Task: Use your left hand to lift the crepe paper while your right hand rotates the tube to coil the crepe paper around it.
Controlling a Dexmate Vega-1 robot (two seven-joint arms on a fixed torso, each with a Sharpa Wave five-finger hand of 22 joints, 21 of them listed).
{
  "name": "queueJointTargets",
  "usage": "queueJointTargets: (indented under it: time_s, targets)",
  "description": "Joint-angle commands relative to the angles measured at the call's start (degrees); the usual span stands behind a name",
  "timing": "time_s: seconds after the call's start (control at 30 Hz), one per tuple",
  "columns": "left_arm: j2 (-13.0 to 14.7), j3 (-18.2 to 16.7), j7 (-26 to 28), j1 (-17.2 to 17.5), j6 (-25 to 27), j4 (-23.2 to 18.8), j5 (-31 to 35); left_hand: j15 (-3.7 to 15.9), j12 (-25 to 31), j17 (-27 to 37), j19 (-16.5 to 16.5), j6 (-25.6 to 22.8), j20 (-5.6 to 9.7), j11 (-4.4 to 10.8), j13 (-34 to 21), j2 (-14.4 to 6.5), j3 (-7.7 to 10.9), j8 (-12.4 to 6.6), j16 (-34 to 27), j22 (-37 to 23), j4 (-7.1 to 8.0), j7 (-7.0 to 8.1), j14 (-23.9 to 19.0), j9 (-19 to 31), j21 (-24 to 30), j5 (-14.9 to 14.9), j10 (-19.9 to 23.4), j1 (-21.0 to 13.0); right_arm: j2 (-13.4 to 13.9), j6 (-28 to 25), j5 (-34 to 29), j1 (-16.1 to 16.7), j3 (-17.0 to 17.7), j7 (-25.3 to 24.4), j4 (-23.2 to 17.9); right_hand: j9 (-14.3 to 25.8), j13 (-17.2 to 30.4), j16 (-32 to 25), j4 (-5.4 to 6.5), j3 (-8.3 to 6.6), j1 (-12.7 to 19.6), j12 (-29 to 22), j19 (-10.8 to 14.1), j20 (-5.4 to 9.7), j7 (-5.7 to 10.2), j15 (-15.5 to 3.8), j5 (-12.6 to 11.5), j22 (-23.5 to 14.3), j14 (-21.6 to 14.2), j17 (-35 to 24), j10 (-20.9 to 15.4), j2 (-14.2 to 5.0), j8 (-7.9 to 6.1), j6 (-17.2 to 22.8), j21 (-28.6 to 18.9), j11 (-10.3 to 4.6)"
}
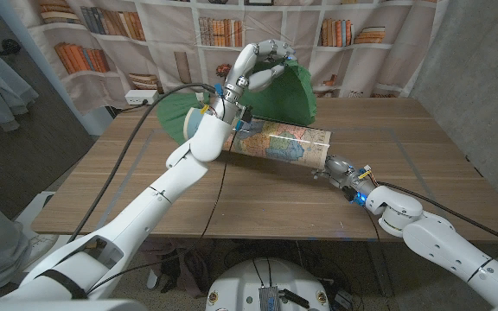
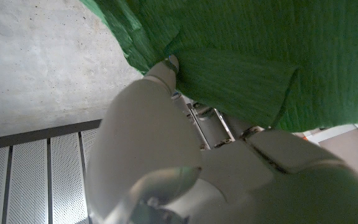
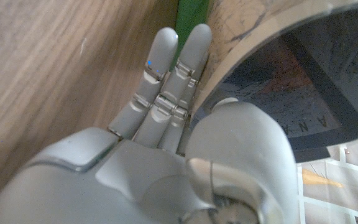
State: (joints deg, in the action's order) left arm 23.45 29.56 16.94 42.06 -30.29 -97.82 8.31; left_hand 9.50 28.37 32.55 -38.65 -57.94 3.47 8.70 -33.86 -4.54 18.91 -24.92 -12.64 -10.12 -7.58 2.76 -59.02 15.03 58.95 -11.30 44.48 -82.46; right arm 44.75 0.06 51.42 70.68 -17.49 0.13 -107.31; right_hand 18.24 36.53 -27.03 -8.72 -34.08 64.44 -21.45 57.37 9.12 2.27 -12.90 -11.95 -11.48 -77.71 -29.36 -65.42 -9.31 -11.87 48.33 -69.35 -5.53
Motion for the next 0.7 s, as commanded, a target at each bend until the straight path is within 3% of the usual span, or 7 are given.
queueJointTargets:
  time_s: [0.03, 0.37, 0.7]
  targets:
    - [-1.6, 0.0, -2.7, 1.8, 0.4, 0.1, -6.0, 3.65, -0.3, 0.1, 0.3, -0.3, 7.8, -0.21, -0.3, -0.3, 0.68, 0.23, -0.1, -0.2, -0.01, -0.03, -0.1, 0.4, 0.3, -0.1, 0.2, -0.3, -2.5, 1.4, -0.8, -2.4, 0.2, -1.7, 3.7, 0.3, 0.1, 0.0, -0.42, -0.79, 1.4, 0.0, -0.4, 3.87, 0.55, -0.28, -0.3, -0.1, -0.1, -0.1, -0.4, -0.56, -0.4, 0.6, -0.5, -0.32]
    - [-2.3, 0.4, -4.6, 3.1, 0.8, 0.1, -10.3, 3.69, -0.4, 0.2, 0.4, -0.2, 7.79, -0.25, -0.3, -0.2, 0.76, 0.28, 0.0, -0.2, -0.07, -0.11, -0.2, 0.4, 0.4, -0.1, 0.4, -0.4, -3.3, 1.7, -1.0, -4.4, 1.2, -2.0, 6.2, 0.5, 0.1, 0.1, -0.39, -0.77, 1.4, 0.1, -0.5, 3.86, 0.62, -0.3, -0.2, -0.1, 0.0, 0.0, -0.3, -0.56, -0.46, 0.7, -0.6, -0.42]
    - [-3.5, 0.9, -5.5, 4.4, 1.1, 0.6, -13.7, 3.68, -0.4, 0.3, 0.4, -0.3, 7.72, -0.26, -0.3, -0.2, 0.81, 0.31, 0.0, -0.2, -0.01, 0.01, -0.1, 0.4, 0.6, -0.1, 0.5, -0.3, -6.2, 3.6, -0.1, -5.5, 1.4, -1.8, 8.2, 0.5, 0.3, 0.0, -0.4, -0.74, 1.5, 0.2, -0.6, 3.86, 0.78, -0.3, -0.2, -0.1, -0.1, -0.2, -0.3, -0.55, -0.36, 0.6, -0.8, -0.34]
